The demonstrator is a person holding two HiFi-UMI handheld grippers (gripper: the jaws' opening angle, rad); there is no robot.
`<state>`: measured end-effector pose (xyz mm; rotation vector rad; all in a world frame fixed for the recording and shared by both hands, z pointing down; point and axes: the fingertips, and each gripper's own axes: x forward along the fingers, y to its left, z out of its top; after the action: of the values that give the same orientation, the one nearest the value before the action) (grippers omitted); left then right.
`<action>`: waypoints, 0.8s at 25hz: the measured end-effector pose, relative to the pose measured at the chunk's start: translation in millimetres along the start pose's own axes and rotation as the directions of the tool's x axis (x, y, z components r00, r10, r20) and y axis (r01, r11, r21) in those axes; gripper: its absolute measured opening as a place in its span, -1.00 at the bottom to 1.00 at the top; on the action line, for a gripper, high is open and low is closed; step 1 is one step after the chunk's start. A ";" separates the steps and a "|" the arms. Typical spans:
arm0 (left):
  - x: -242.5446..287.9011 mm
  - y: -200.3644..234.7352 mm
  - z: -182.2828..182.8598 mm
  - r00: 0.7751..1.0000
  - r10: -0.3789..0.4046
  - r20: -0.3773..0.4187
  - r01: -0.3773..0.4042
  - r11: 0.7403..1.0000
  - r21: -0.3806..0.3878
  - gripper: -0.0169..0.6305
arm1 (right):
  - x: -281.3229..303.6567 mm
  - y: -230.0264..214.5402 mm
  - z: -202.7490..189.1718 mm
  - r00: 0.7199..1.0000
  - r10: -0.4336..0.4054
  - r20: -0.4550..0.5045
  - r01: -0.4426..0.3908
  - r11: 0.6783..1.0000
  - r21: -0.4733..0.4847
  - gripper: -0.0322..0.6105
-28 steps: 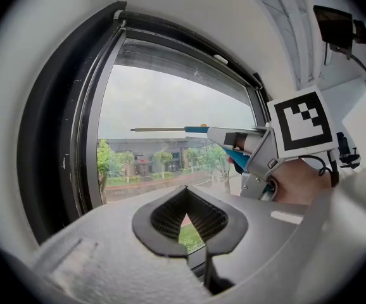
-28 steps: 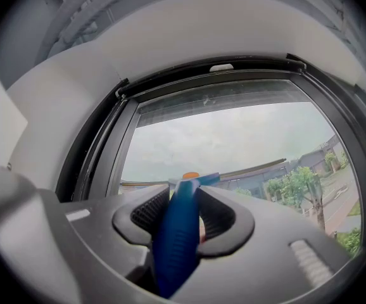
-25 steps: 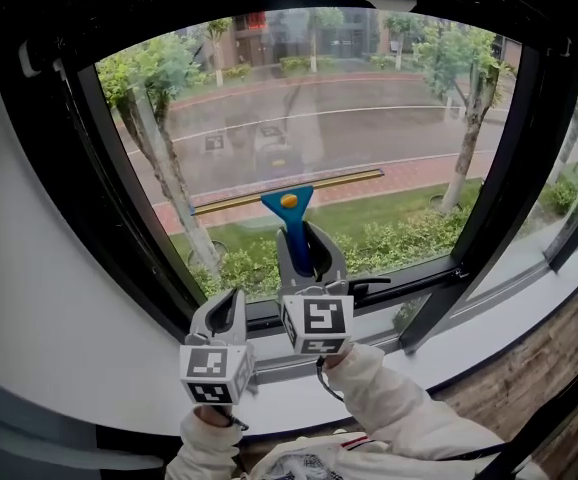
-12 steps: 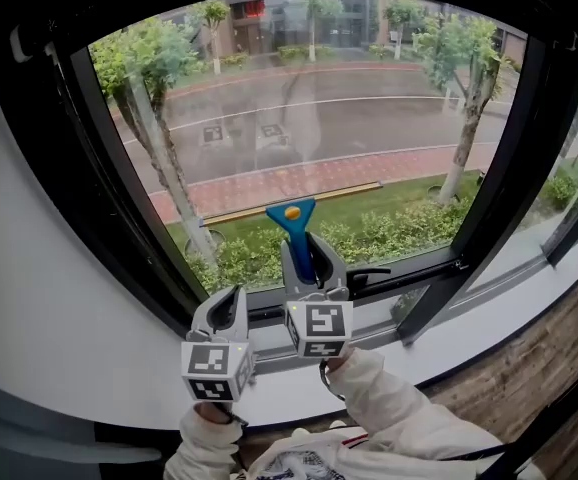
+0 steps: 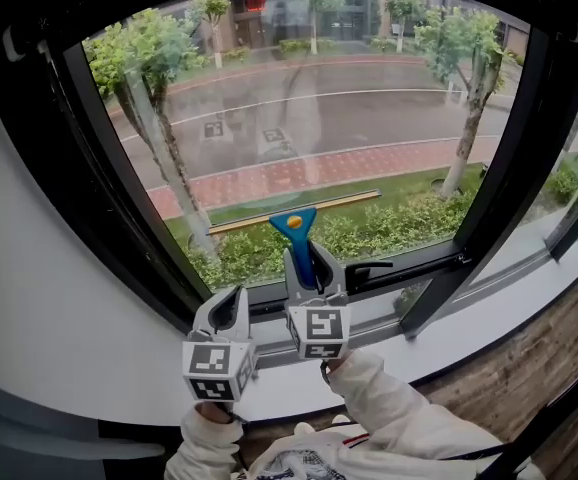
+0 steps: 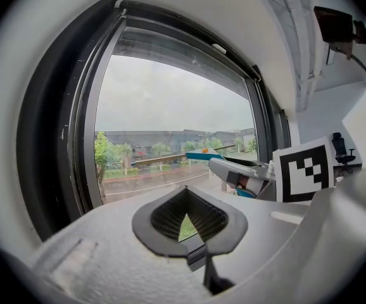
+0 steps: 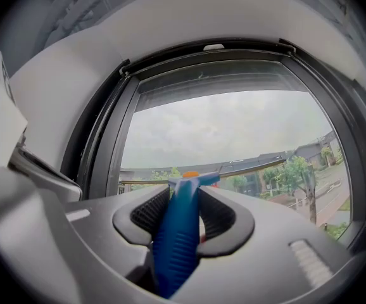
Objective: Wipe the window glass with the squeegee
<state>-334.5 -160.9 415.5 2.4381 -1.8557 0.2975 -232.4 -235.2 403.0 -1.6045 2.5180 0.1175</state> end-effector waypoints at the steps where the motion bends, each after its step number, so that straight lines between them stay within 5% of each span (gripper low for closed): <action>1: -0.5 -0.4 0.6 1.000 0.001 0.000 -0.001 1.000 -0.002 -0.95 | -0.5 0.0 -3.2 1.000 0.000 0.000 0.000 1.000 -0.003 -0.45; 20: -4.0 0.1 -17.0 0.999 -0.011 -0.033 0.011 1.000 -0.003 -0.95 | -10.8 -0.8 -76.2 0.994 -0.026 -0.106 0.024 1.000 -0.018 -0.45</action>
<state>-337.6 -154.3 431.4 2.4260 -1.8278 0.3322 -233.8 -237.2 479.9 -1.6911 2.5808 0.0510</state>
